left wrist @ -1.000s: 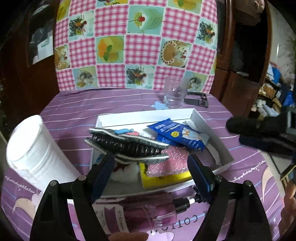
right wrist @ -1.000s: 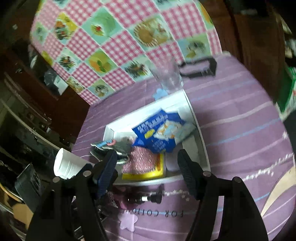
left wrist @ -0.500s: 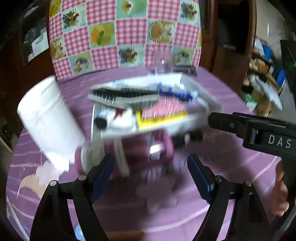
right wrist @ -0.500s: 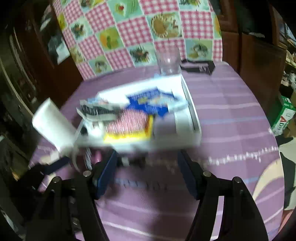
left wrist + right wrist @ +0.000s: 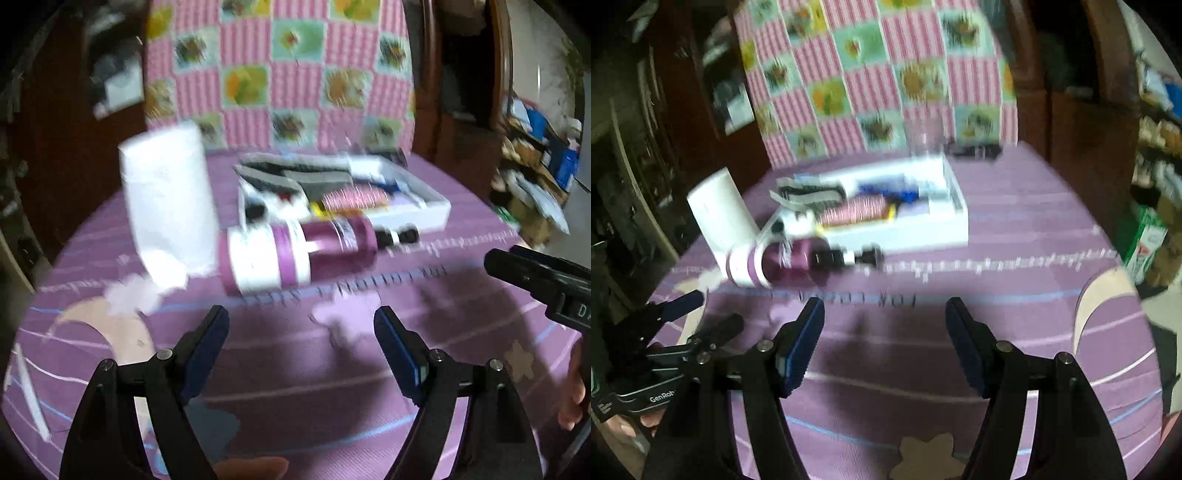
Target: Organize soft objects
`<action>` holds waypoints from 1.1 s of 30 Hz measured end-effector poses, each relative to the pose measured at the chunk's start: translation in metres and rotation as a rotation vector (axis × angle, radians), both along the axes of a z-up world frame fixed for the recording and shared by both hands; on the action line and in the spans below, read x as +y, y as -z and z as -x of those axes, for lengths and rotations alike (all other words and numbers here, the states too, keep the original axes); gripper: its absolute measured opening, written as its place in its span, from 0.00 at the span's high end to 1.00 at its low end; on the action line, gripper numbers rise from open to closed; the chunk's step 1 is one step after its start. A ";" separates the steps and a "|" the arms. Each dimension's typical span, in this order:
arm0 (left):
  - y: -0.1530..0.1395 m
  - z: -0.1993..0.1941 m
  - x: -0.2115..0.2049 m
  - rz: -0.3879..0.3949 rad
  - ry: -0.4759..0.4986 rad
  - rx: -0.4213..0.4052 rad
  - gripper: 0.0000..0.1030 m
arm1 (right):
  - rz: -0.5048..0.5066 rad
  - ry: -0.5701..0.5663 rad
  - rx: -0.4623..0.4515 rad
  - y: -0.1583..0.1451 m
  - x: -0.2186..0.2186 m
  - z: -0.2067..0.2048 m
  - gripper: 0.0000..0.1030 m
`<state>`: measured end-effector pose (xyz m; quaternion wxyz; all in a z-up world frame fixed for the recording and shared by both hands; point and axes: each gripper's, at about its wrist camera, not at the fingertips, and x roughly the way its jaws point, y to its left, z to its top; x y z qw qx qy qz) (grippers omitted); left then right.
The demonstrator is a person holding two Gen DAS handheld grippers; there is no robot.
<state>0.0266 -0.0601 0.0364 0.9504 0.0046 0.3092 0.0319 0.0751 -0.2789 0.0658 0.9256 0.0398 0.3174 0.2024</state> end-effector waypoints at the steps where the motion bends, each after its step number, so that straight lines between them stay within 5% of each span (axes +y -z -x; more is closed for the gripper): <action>1: -0.004 0.006 -0.001 -0.005 0.001 -0.050 0.21 | 0.021 0.020 -0.053 -0.005 0.003 0.005 0.33; 5: -0.014 0.016 0.001 -0.044 -0.071 -0.177 0.15 | 0.117 0.134 -0.239 -0.013 0.013 0.028 0.25; 8: -0.014 0.016 -0.001 -0.064 -0.098 -0.182 0.03 | 0.133 0.172 -0.313 -0.014 0.016 0.036 0.15; 19: -0.010 0.013 0.006 0.050 -0.021 -0.150 0.03 | 0.068 0.168 -0.299 -0.015 0.008 0.031 0.15; 33: -0.011 0.017 0.003 0.039 -0.017 -0.166 0.03 | 0.069 0.155 -0.296 -0.013 0.011 0.032 0.15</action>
